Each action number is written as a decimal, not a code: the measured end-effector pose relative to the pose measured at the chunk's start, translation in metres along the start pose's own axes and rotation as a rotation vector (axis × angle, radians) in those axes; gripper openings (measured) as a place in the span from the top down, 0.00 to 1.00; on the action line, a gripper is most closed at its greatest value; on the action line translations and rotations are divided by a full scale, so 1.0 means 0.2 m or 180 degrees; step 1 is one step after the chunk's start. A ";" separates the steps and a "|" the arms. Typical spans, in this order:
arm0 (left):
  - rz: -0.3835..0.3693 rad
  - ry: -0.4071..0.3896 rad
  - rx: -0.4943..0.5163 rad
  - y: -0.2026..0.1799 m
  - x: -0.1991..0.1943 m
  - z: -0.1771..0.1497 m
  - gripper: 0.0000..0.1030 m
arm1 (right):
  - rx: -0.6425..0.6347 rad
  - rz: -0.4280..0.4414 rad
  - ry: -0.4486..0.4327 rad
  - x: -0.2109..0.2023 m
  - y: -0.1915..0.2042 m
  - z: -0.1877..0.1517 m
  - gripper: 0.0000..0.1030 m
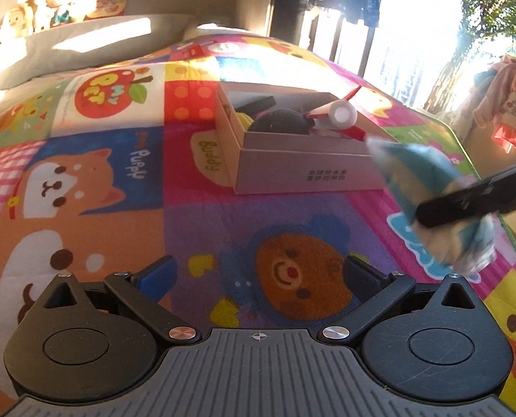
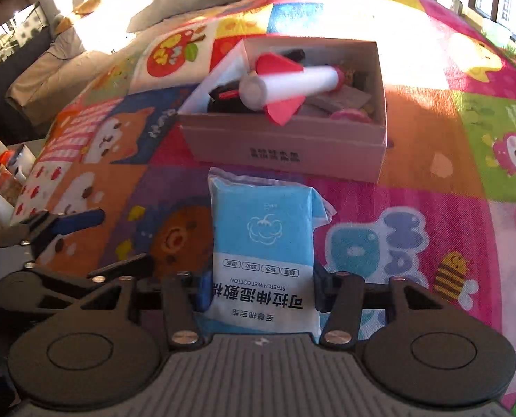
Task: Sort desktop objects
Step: 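Carry the blue wipes pack over the box with the right tool, then lower the wipes pack into the box and open the right tool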
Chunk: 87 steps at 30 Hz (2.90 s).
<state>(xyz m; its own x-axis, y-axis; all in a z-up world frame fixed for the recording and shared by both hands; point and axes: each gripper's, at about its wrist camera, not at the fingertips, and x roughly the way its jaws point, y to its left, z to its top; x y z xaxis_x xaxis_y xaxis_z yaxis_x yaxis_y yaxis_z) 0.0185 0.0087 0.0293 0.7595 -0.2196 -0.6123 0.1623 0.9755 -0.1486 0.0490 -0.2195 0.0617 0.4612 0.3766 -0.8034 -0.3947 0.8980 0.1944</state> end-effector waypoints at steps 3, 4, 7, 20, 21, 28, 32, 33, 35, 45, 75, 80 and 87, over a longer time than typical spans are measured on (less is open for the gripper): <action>-0.0034 0.0012 -0.0096 0.02 0.02 0.00 0.00 | -0.0091 0.0005 -0.0386 -0.20 0.05 0.11 0.50; -0.0048 0.0022 -0.0112 0.03 0.03 0.00 0.00 | -0.0107 0.0007 -0.0545 -0.26 0.05 0.19 0.50; -0.0082 0.0019 -0.0108 0.02 0.02 0.00 0.00 | -0.0146 -0.0002 -0.0925 -0.32 0.07 0.46 0.50; -0.0088 0.0040 -0.0190 0.12 0.00 -0.04 0.00 | 0.0465 -0.0372 -0.0464 0.30 -0.07 0.86 0.45; -0.0101 0.0046 -0.0192 0.12 0.00 -0.04 0.00 | 0.0526 -0.0369 -0.0401 0.33 -0.10 0.85 0.45; -0.0121 0.0066 -0.0200 0.11 0.01 -0.05 0.00 | 0.0805 -0.0232 0.0038 0.45 -0.23 0.73 0.65; -0.0127 0.0053 -0.0218 0.10 0.03 -0.05 0.00 | 0.0752 -0.0331 -0.0308 0.32 -0.24 0.75 0.73; -0.0125 0.0058 -0.0210 0.09 0.03 -0.05 0.00 | 0.0702 -0.0408 -0.0429 0.30 -0.23 0.76 0.73; -0.0122 0.0074 -0.0186 0.08 0.04 -0.05 0.00 | 0.0629 -0.0480 -0.0589 0.29 -0.22 0.79 0.74; -0.0160 0.0026 -0.0214 0.10 0.05 -0.06 0.00 | 0.0387 -0.0804 -0.0864 0.27 -0.24 0.84 0.22; -0.0297 -0.0090 -0.0383 0.14 0.04 -0.08 0.00 | -0.0057 -0.0447 -0.0227 0.47 -0.20 1.00 0.45; -0.0302 -0.0092 -0.0391 0.14 0.04 -0.08 0.00 | 0.0239 -0.0296 -0.0233 0.53 -0.19 1.11 0.40; -0.0329 -0.0105 -0.0420 0.16 0.04 -0.08 0.00 | -0.0235 0.0588 0.0005 0.45 0.08 1.05 0.40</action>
<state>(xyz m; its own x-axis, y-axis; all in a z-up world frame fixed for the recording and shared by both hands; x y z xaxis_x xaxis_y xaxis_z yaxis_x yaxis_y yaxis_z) 0.0193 0.0371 0.0070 0.7637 -0.3160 -0.5629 0.1582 0.9370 -0.3114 0.2505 -0.1241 0.1107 0.3742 0.5331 -0.7588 -0.5298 0.7944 0.2969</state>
